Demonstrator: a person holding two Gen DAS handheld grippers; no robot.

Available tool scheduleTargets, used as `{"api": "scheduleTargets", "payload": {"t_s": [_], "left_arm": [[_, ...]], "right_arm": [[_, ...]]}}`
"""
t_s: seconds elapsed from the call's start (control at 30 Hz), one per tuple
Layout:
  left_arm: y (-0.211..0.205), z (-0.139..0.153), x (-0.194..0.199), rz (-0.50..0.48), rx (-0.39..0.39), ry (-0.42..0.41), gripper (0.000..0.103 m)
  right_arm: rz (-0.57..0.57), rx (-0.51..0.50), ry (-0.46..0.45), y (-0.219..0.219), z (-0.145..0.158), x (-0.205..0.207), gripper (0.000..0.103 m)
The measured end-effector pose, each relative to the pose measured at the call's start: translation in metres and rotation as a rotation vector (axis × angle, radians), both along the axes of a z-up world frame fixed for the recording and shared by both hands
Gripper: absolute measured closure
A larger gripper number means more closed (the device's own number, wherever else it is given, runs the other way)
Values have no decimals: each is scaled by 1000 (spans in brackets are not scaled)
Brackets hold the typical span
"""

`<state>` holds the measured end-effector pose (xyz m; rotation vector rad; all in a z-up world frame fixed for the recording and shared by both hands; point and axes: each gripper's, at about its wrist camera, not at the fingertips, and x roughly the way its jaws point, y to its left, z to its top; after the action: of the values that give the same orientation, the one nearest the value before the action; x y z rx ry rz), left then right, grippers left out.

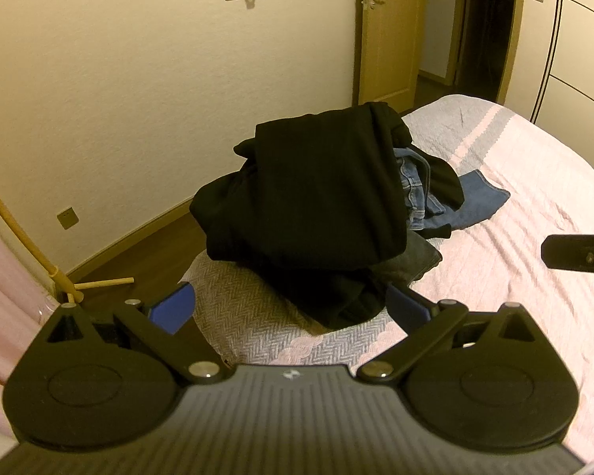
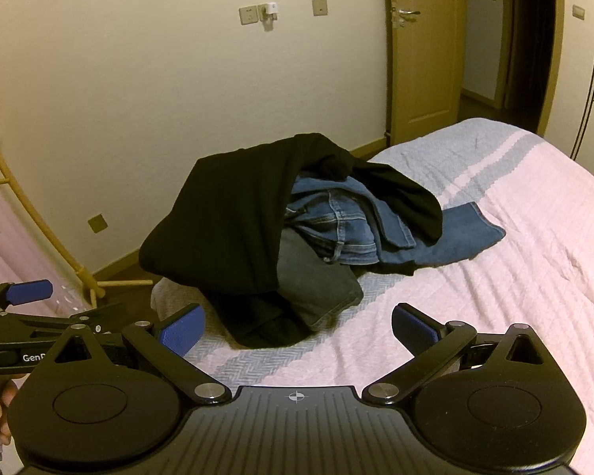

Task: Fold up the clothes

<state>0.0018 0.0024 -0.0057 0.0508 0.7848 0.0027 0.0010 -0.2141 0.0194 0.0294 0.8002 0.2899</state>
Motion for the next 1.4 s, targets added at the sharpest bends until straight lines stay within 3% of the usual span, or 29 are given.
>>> {"api": "scheduleTargets", "payload": {"t_s": [1.4], "left_arm": [[2, 0, 0, 1, 4, 6, 2]], "right_arm": [[-3, -5, 6, -2, 0, 0, 0]]}}
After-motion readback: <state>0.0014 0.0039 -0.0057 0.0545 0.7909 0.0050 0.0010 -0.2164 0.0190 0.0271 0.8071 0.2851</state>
